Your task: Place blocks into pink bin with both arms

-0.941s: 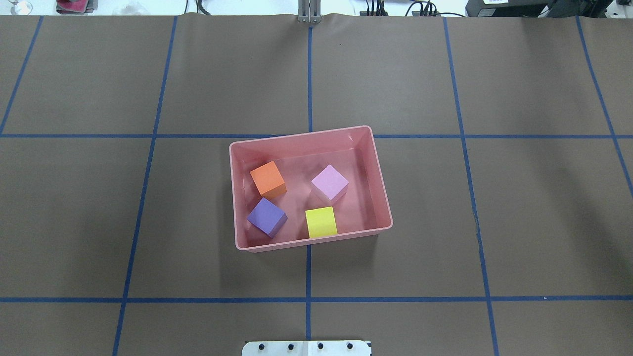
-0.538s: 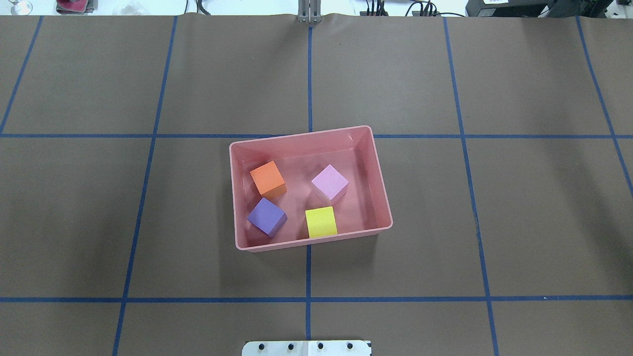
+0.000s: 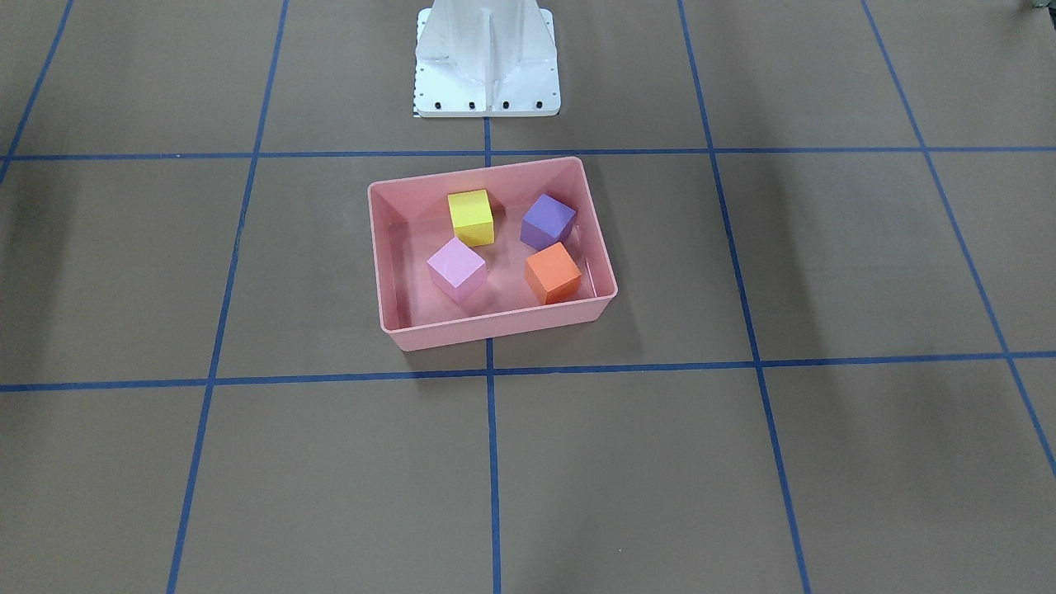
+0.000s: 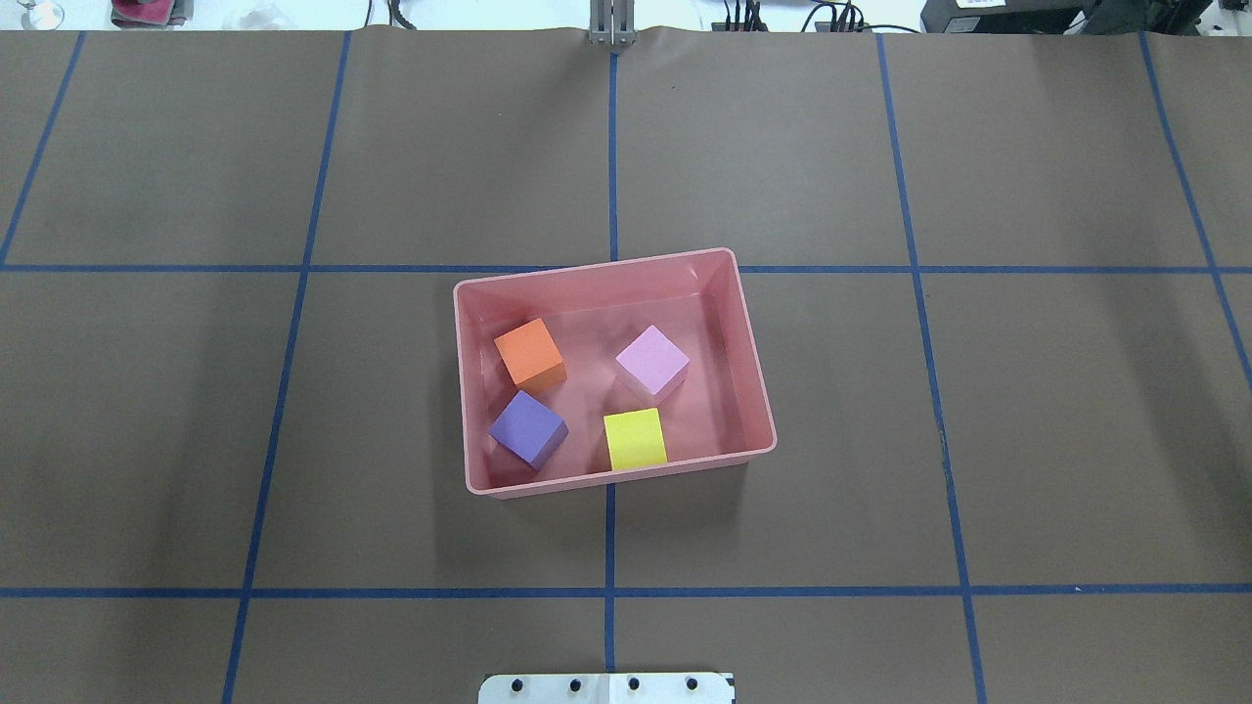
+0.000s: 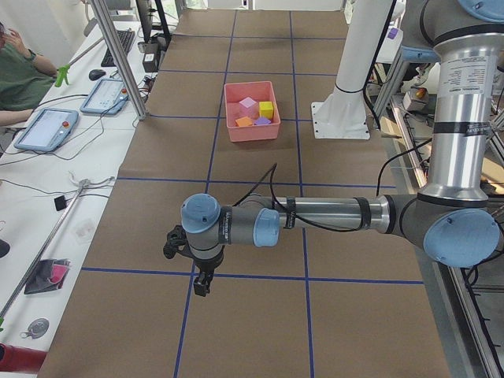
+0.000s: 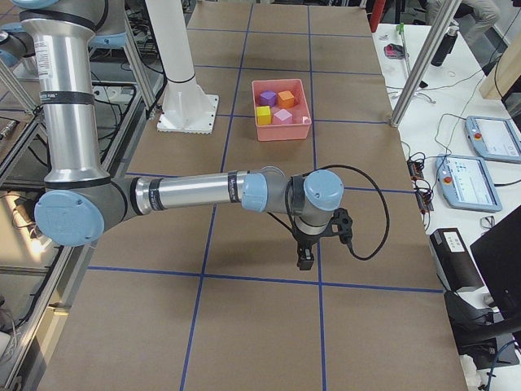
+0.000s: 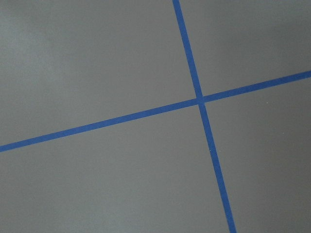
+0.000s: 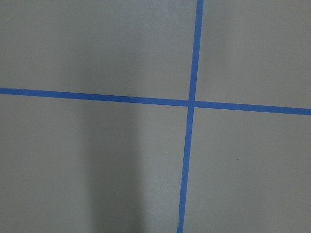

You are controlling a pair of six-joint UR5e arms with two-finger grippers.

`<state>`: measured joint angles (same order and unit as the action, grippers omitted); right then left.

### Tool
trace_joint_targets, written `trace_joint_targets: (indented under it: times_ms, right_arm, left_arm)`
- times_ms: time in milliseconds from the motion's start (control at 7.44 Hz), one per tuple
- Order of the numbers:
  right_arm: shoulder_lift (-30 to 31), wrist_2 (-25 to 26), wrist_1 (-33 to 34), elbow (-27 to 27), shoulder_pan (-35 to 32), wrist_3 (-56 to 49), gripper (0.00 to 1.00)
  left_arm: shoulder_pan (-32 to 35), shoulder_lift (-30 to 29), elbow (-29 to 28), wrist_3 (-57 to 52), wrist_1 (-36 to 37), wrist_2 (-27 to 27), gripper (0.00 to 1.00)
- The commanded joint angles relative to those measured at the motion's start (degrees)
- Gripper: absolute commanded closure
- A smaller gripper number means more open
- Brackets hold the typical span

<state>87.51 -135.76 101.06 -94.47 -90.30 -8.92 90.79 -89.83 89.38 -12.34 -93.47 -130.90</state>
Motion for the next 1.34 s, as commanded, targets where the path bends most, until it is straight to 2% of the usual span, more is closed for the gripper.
trace_joint_targets:
  times_ms: [0,538,941,1210]
  right_arm:
    - [1.87,-0.12,-0.6,2.61,-1.37,-1.63,0.0]
    - [3.37,-0.12,-2.79,2.54,-1.81,-1.19,0.0]
    - [4.33,-0.12,-11.64,2.19,-1.81,6.06,0.0]
    - [5.04,-0.2,-13.95,2.63,-1.81,6.98,0.0]
  left_arm:
    - [-0.18,0.09,0.18,0.65,0.05,-0.41,0.0]
    - [-0.18,0.09,-0.44,0.65,0.05,-0.32,0.0]
    - [-0.18,0.09,0.0,0.65,-0.04,-0.41,0.0]
    - [-0.18,0.09,0.0,0.65,0.05,-0.41,0.0]
